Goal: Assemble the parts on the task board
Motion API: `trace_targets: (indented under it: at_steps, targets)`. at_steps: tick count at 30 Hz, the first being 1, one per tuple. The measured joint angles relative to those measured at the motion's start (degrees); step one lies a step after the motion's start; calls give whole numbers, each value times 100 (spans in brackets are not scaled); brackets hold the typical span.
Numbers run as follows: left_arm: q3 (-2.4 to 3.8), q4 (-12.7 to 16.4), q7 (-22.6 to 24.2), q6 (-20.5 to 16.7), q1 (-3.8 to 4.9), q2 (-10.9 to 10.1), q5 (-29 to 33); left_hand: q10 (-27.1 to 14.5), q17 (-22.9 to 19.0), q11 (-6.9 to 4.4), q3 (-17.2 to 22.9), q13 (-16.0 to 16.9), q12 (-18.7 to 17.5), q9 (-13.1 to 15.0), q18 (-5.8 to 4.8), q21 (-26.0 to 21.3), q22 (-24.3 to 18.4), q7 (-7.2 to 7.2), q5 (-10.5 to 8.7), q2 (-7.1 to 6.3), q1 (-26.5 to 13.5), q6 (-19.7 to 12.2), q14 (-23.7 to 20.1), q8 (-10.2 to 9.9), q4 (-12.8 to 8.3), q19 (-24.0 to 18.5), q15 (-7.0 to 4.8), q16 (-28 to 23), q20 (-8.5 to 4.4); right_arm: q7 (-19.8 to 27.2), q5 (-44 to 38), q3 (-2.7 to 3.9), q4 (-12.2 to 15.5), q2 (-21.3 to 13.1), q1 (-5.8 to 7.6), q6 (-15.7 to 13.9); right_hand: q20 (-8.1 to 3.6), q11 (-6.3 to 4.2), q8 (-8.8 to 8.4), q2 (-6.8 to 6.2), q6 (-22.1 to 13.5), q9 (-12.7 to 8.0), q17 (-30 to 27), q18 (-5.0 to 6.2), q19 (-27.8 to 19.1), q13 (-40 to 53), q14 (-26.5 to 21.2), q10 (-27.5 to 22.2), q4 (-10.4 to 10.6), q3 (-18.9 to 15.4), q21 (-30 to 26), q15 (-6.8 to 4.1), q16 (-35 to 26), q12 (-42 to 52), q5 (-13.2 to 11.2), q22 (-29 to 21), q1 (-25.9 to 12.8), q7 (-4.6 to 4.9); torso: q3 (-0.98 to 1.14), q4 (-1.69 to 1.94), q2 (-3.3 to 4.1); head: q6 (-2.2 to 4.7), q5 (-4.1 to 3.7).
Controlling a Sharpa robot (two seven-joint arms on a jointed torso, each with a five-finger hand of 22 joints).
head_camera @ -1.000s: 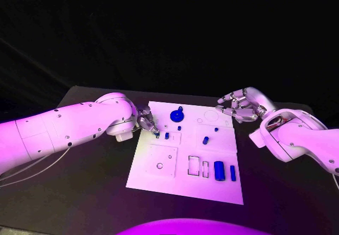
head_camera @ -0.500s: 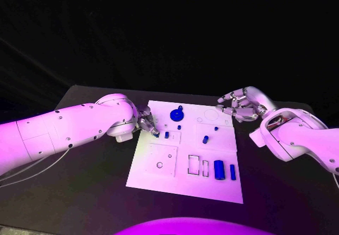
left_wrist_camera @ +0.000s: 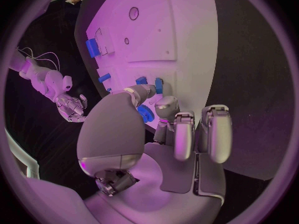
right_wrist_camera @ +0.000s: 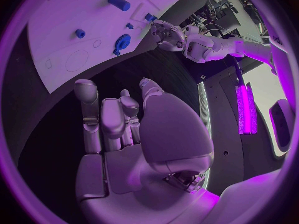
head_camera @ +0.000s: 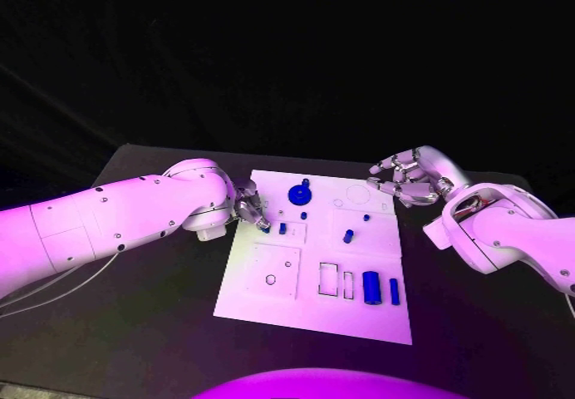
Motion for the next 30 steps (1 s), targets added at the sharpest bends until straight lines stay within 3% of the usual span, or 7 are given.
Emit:
trace_targets:
  at_steps: [20,30]
  targets:
    - [3,26,-60,11,0,16,-70,37,0,-16,-3,-1,0,14,0,22,-1,0,-13,45,-46,0,2,33,-29,0,-2,0,0,6,-2,0,9,-15,-1,-1,0,-16,0,0,-9,0,0,0,0,0,0,-16,0,0,0,0,0,0,7,0,0,-9,-2,2,0,-8,-5]
    - [-7,140,-33,-278,-27,-83,-52,79,-1,-56,-18,65,68,26,0,59,-1,0,15,44,-46,0,0,62,-46,0,-42,0,0,6,-2,0,2,-15,-1,-2,0,-16,0,0,-10,0,0,0,0,0,0,-16,0,0,0,0,0,0,7,0,0,-10,-4,2,-1,-6,-6]
